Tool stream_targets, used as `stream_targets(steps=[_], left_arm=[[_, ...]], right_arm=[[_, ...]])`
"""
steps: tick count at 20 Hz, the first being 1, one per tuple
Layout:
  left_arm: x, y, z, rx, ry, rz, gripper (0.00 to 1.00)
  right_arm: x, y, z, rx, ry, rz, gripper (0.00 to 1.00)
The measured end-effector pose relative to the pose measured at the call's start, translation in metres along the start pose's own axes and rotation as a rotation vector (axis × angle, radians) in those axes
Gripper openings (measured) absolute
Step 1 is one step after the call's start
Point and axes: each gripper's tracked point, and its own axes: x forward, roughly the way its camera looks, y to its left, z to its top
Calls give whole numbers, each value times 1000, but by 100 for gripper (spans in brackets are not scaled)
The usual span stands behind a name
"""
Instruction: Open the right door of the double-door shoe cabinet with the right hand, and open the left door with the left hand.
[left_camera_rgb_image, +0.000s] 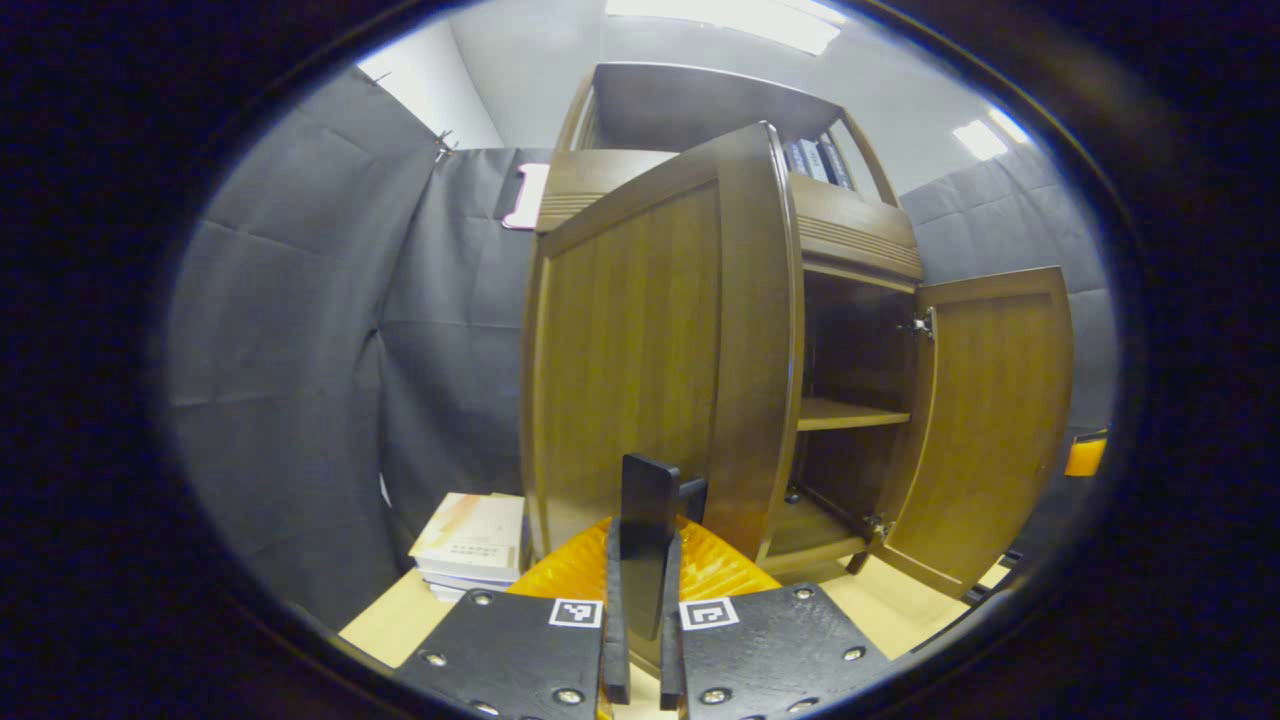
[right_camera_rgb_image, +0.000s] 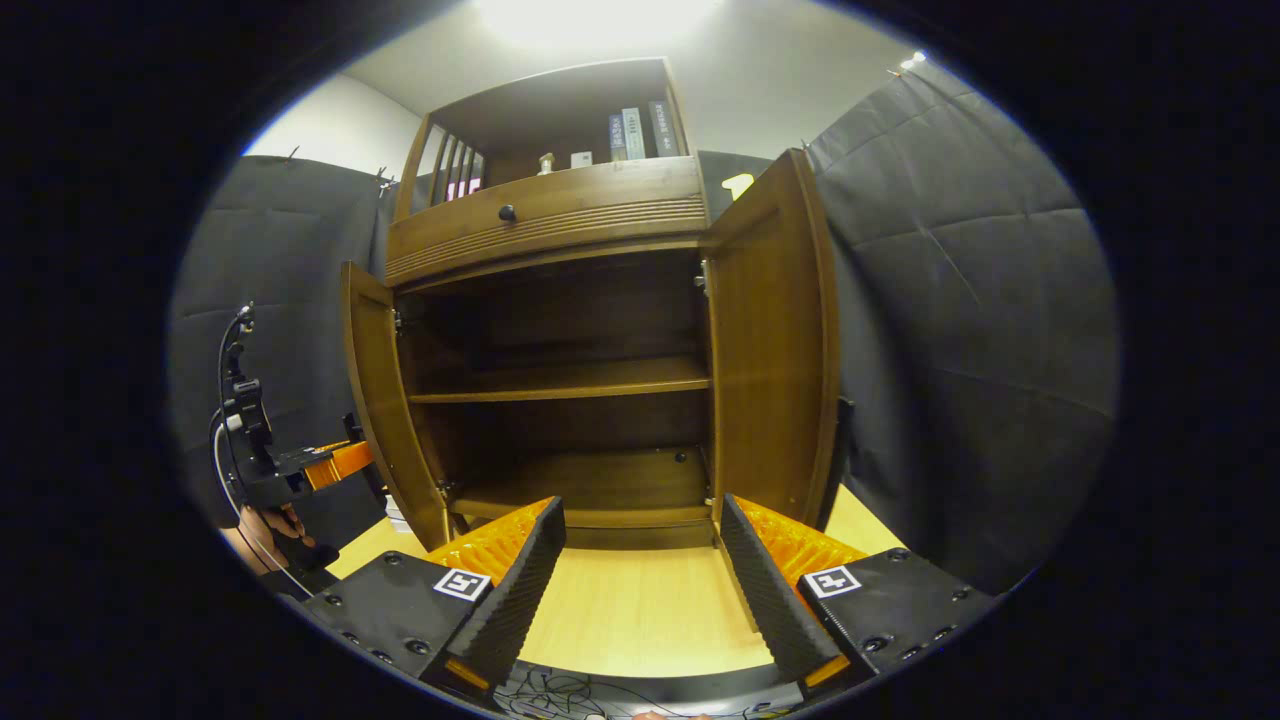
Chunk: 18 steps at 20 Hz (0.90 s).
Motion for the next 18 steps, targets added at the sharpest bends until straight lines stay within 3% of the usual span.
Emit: stream_targets(steps=[8,12,14,15,18], left_arm=[[-21,63,11,4,-31,-13,13],[-24,86,11,11,-27,-46,13],[-24,92,12,18,-30,-84,13],[-24,97,11,15,-30,-95,12],[-23,115,10,-6,-25,-96,14]], right_arm=[[18,27,-9,-14,-5,75,93],[27,22,-9,-12,-16,57,93],[33,17,-10,-9,-18,41,98],[36,16,-10,-7,-17,35,93],[42,10,-8,-12,-24,15,92]])
